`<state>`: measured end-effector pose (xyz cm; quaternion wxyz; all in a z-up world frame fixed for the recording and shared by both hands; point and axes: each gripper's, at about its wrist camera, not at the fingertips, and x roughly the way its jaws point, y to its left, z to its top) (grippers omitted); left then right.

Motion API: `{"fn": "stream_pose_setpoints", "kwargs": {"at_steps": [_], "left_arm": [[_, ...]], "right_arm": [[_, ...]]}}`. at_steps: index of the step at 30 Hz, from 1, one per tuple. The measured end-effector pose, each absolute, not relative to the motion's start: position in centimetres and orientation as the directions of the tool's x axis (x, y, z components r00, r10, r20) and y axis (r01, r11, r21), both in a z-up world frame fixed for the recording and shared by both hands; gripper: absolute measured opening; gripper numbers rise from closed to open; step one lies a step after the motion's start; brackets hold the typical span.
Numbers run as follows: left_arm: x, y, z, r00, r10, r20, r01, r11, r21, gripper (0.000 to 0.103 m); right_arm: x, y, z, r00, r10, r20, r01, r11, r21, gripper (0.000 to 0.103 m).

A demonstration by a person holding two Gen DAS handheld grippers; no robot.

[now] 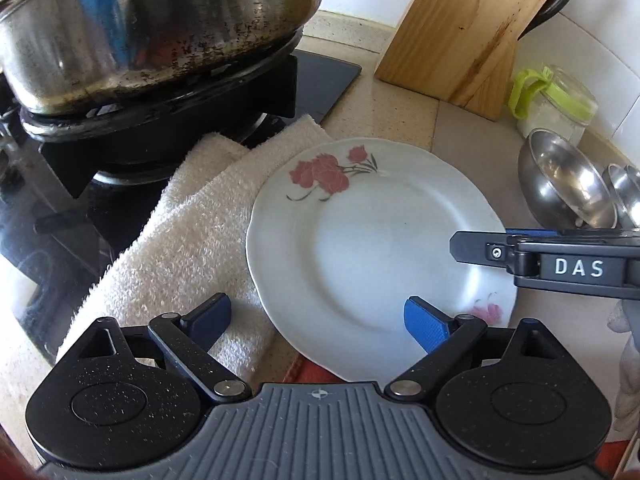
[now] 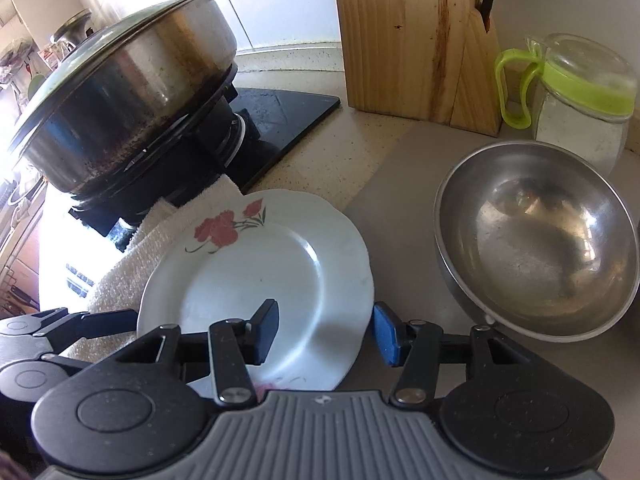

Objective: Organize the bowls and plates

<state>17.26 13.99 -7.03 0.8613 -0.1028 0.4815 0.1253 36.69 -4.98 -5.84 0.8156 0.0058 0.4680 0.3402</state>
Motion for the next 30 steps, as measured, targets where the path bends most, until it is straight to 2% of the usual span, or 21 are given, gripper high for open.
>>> {"fn": "stream_pose_setpoints", "kwargs": {"at_steps": [7, 12, 19, 30], "left_arm": [[19.0, 13.8, -7.1, 0.519, 0.103, -0.849, -0.272, 0.961, -0.049, 0.095], [20.0, 13.5, -7.4, 0.515, 0.099, -0.851, -0.244, 0.969, -0.034, 0.099], [18.9, 13.4, -7.2, 0.526, 0.098, -0.845, -0.237, 0.971, -0.034, 0.094], [17.6, 13.2, -7.1, 0.544, 0.062, -0.837, -0.169, 0.985, -0.037, 0.097]], "right_arm": [[37.1, -4.8, -5.7, 0.316, 0.564, -0.763, -0.558, 0.761, 0.331, 0.057], [37.4, -4.7, -5.9, 0.314, 0.569, -0.760, -0.545, 0.764, 0.347, 0.056], [36.2, -5.0, -5.6, 0.317, 0.551, -0.772, -0.527, 0.779, 0.339, 0.054], [34.4, -6.4, -5.8, 0.299, 0.565, -0.769, -0.506, 0.777, 0.374, 0.055]]}}
